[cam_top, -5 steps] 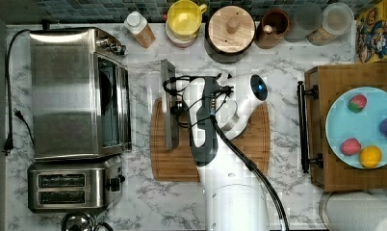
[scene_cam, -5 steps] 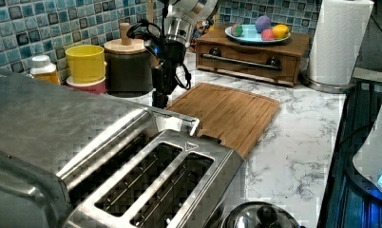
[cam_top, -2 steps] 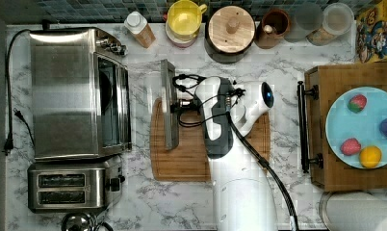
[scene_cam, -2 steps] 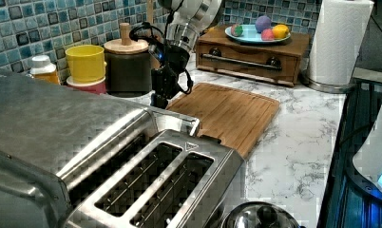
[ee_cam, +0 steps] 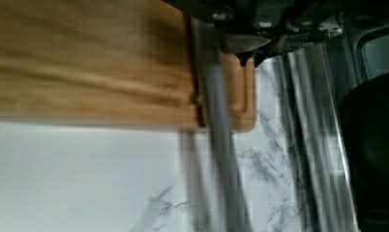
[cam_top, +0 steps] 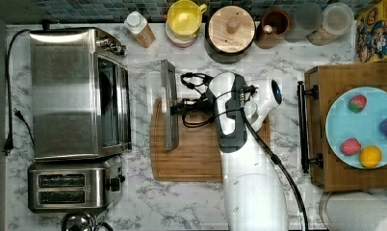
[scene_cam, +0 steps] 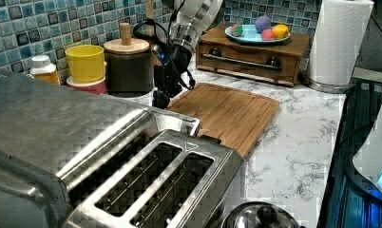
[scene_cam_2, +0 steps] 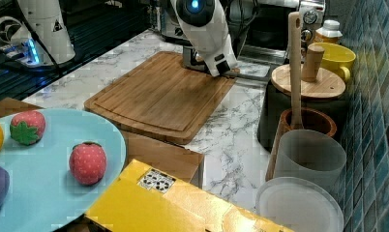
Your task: Close the oven.
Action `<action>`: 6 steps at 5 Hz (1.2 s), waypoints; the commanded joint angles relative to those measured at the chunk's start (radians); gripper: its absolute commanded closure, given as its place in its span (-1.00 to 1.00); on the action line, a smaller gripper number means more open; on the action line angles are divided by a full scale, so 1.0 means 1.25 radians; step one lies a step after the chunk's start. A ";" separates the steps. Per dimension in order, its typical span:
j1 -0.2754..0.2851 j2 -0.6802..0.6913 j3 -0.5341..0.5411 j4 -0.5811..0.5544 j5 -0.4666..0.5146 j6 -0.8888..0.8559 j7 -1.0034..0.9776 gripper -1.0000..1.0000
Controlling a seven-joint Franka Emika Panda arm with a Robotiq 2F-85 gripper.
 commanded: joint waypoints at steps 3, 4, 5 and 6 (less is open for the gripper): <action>0.051 -0.124 0.062 0.046 -0.006 -0.023 0.014 1.00; 0.084 -0.222 0.079 -0.006 -0.017 0.007 0.045 1.00; 0.144 -0.270 0.093 -0.023 -0.069 0.035 0.091 1.00; 0.217 -0.272 0.117 -0.035 -0.170 0.096 0.163 1.00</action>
